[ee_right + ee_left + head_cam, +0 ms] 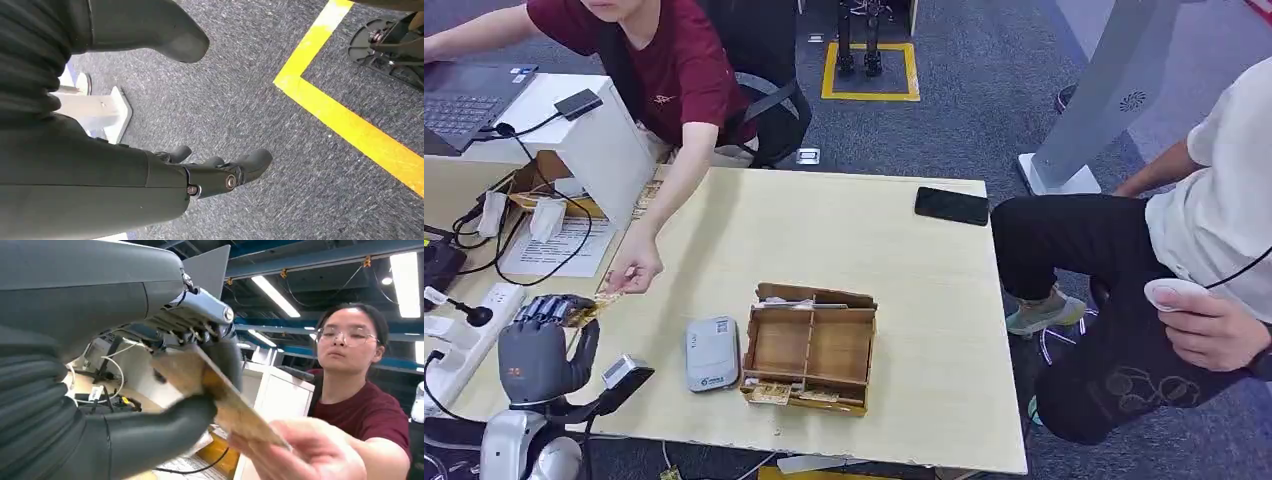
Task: Pass the card to the sensor for recognition and then transmit it.
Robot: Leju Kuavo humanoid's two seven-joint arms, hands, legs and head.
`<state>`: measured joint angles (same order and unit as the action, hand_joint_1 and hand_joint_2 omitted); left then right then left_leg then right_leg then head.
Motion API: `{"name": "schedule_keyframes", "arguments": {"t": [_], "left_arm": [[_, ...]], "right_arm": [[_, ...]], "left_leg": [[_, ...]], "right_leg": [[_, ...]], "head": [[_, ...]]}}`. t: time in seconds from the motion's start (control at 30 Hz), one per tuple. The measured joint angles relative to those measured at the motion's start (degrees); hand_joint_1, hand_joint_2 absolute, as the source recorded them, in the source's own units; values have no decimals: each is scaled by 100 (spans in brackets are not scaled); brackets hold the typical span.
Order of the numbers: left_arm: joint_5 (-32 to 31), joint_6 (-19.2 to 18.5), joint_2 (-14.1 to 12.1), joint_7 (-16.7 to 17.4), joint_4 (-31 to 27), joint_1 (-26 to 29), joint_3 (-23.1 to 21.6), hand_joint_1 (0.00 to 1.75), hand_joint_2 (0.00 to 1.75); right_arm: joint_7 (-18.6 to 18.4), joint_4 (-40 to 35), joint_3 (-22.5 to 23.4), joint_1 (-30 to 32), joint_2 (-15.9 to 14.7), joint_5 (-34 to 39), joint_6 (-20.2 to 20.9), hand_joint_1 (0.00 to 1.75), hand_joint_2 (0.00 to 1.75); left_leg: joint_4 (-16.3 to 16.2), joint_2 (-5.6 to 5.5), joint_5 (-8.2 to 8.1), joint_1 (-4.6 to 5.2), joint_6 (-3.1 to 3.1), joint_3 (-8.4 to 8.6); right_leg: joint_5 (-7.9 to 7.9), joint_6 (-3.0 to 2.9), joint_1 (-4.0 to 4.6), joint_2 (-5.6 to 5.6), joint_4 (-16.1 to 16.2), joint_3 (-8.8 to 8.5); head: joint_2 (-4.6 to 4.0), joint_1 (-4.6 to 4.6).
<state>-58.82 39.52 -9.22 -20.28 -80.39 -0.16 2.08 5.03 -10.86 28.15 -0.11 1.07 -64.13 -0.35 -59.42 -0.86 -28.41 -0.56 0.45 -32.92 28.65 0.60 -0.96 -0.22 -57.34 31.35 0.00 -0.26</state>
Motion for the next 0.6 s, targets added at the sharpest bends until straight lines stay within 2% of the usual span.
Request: {"name": "schedule_keyframes", "arguments": {"t": [0.17, 0.5, 0.6], "left_arm": [[155, 2, -31, -19, 0, 0, -26, 175, 175], [431, 2, -31, -291, 0, 4, -81, 175, 175], [786, -64, -39, -218, 0, 7, -120, 175, 175]], "right_arm": [[-2, 0, 0, 1, 0, 0, 0, 0, 175], [17, 0, 0, -3, 9, -24, -17, 0, 175], [15, 0, 0, -2, 9, -24, -15, 0, 175]], "left_leg": [[0, 1, 0, 0, 0, 0], [0, 1, 0, 0, 0, 0], [0, 1, 0, 0, 0, 0]], "right_leg": [[0, 0, 0, 1, 0, 0], [0, 0, 0, 1, 0, 0], [0, 0, 0, 1, 0, 0]], "head": [[0, 0], [0, 2], [2, 0]]}}
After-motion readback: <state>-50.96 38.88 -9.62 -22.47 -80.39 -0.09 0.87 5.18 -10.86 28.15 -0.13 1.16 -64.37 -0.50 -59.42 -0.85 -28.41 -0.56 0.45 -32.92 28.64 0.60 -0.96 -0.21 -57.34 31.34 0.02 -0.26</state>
